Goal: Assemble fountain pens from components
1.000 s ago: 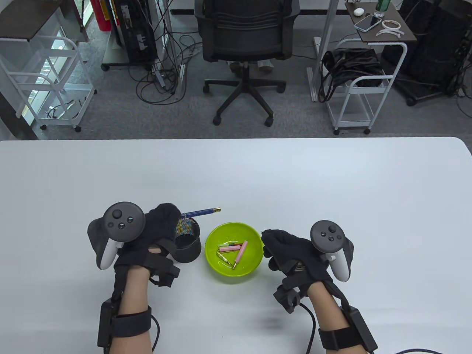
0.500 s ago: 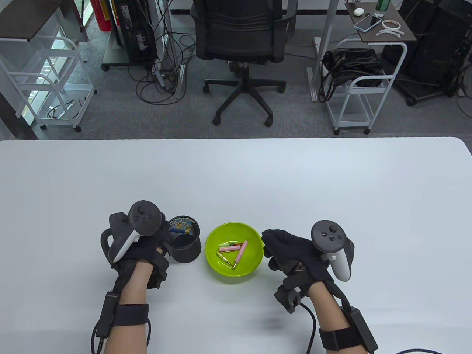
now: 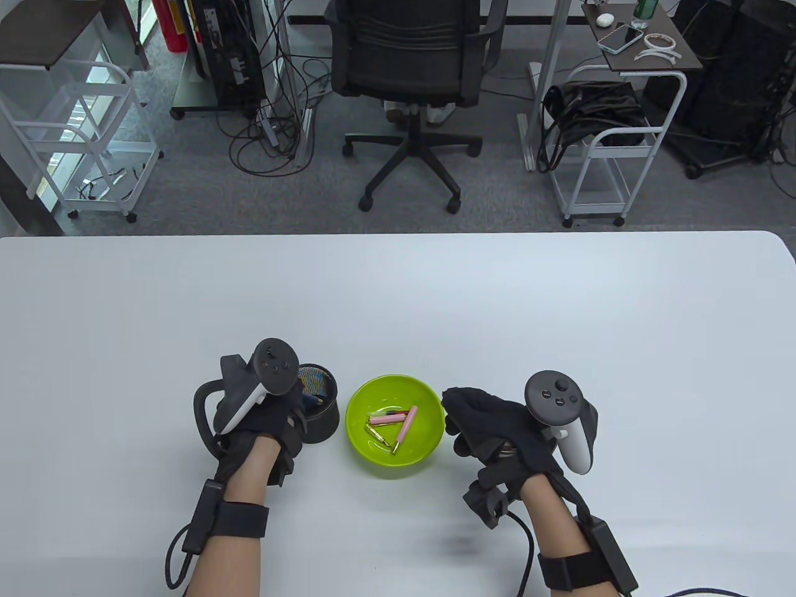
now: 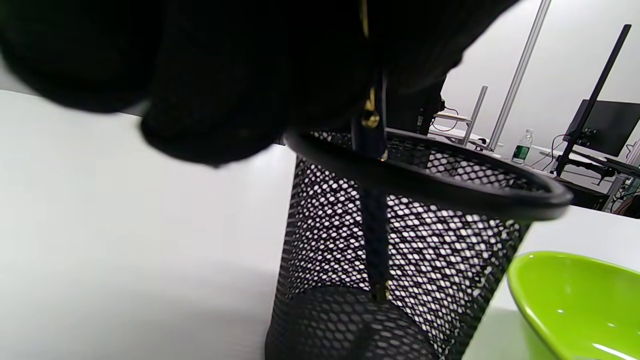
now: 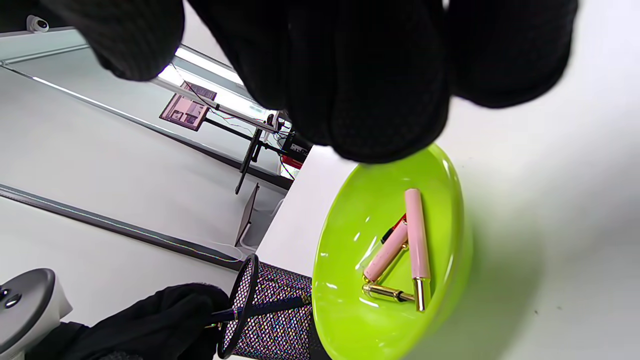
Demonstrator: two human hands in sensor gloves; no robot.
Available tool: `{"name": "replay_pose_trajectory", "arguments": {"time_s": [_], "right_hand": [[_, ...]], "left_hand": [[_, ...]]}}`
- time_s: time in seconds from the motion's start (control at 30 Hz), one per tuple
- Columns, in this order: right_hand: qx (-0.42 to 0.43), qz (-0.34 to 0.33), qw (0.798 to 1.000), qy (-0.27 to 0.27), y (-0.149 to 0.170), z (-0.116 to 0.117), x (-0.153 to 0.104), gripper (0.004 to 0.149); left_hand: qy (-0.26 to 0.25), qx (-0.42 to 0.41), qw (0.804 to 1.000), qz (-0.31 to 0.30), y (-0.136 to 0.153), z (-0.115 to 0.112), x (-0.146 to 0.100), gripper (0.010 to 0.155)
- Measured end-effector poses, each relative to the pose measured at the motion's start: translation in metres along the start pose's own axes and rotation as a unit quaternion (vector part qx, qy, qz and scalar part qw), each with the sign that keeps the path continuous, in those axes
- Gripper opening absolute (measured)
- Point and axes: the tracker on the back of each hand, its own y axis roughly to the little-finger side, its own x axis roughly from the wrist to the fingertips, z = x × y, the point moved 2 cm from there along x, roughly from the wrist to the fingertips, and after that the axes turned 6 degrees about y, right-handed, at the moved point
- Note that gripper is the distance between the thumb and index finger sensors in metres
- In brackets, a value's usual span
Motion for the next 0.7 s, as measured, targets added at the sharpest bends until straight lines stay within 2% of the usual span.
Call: {"name": "replay_pose_trajectory", "arguments": {"time_s": [0.7], "right_hand": [[-0.008, 0.0, 1.0, -0.003, -0.0002, 0.0005, 0.0005, 0.063]], "left_hand": [[0.01, 0.008, 1.0, 0.01, -0.0018, 0.0055, -0.0032, 0.049]]}}
